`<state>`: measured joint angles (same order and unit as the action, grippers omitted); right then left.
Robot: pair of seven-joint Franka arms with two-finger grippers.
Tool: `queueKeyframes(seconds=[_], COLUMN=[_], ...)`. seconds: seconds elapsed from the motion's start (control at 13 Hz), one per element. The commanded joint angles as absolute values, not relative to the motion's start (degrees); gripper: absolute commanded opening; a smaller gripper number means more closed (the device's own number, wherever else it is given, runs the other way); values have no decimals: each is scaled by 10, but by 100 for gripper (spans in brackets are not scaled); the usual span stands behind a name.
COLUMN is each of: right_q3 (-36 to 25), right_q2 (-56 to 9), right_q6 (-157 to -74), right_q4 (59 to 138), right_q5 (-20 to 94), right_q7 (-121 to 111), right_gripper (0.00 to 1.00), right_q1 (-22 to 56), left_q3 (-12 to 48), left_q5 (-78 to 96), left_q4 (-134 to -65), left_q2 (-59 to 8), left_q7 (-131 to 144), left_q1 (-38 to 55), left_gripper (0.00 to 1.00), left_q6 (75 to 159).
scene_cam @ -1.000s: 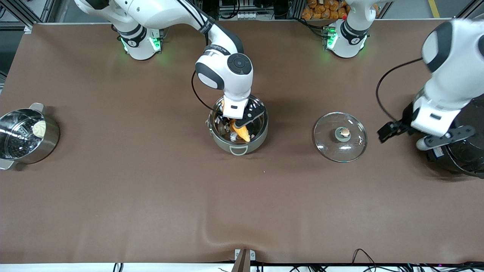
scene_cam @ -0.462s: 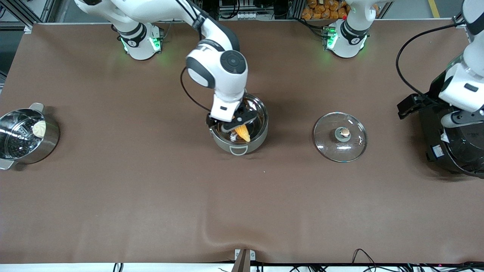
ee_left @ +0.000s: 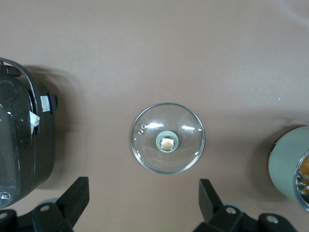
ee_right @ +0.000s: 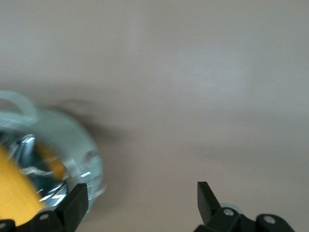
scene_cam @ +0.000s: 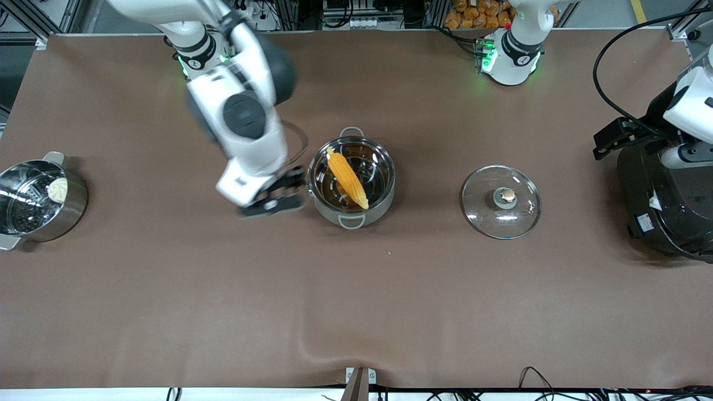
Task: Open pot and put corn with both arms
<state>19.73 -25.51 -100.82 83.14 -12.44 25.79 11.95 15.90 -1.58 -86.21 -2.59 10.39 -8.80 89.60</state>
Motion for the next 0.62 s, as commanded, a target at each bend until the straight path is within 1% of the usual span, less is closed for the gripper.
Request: queueKeyframes(seconds=[0.0,0.15,0.31,0.38,0.54], right_q3=[210,210,209,206,158], right_q2=[-249,-243,-212,-183,-129], right_q6=[-1005,-966,-948,-943,-938], right_q4=[839,839,843,852,881], right_q5=[-93,-41,-22,-18,-13], right_q7=[194,86,-21,-72,-132], right_gripper=[100,100,100,100,100], right_q1=[11,-65,-125,-146,-147], left_q3=[151,145,145,145,145], left_q5=[-4,-4,-5,-6,-6], left_q4=[-884,-895,-901,-900,-897], left_q2=[-8,-2,4,4,4], left_q7=[83,57,53,46,23], left_q1=[-93,-93,-103,-104,-105], left_gripper=[100,100,100,100,100], left_q6=[893,893,893,892,891])
